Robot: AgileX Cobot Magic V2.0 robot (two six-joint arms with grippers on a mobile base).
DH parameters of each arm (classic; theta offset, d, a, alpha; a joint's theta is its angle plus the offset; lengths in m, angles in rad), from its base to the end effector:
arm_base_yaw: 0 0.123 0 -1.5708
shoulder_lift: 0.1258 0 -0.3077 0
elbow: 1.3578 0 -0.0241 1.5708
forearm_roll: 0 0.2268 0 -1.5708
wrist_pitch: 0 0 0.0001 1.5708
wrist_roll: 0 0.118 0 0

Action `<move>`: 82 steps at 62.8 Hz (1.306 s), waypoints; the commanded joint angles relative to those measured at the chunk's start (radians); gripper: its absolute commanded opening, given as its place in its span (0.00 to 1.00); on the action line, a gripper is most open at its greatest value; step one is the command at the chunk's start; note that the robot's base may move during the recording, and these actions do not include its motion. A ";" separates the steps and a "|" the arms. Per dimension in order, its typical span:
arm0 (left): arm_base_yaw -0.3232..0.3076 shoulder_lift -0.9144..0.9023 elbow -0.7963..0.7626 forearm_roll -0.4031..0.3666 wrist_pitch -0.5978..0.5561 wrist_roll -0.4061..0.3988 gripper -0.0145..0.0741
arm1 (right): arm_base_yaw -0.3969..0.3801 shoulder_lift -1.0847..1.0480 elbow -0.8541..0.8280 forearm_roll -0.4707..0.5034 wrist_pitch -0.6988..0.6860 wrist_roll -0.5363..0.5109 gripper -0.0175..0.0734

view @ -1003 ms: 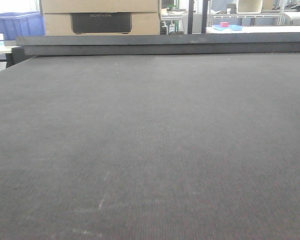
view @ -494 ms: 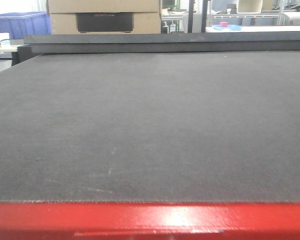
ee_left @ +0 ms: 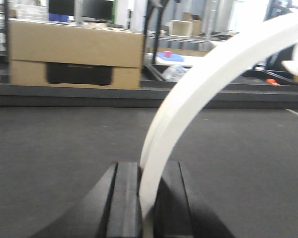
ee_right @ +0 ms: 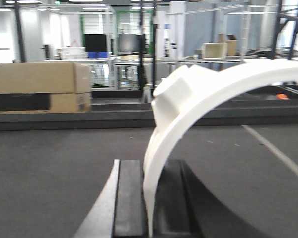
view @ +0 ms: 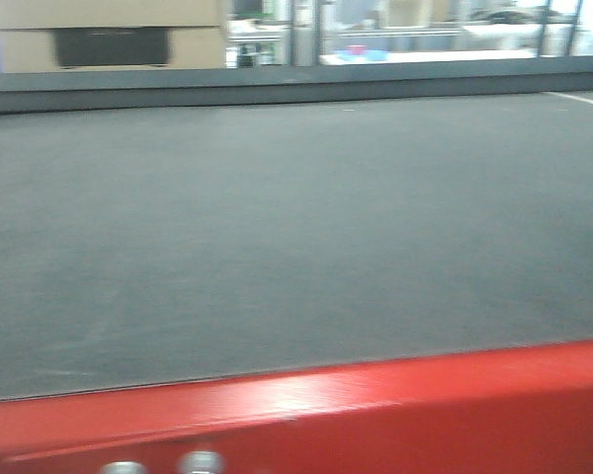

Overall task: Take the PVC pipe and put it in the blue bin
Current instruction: 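Drive the base away from the table holding the arc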

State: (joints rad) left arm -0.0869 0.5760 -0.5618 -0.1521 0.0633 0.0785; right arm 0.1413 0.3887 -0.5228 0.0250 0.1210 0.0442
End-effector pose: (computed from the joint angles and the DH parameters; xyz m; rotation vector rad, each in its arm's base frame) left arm 0.1069 -0.0105 0.3634 0.0182 1.5618 -0.1338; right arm 0.0648 0.0096 0.3594 -0.0557 1.4718 0.1731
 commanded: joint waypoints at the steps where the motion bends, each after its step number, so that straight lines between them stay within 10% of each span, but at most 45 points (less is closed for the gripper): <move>1: -0.006 -0.004 0.001 -0.002 -0.029 0.000 0.04 | -0.001 -0.005 0.002 -0.012 -0.017 -0.002 0.01; 82: -0.006 -0.004 0.001 -0.002 -0.029 0.000 0.04 | -0.001 -0.005 0.002 -0.012 -0.017 -0.002 0.01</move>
State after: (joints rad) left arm -0.0869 0.5760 -0.5618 -0.1521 0.0633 0.0785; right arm 0.1413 0.3887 -0.5228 0.0250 0.1210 0.0442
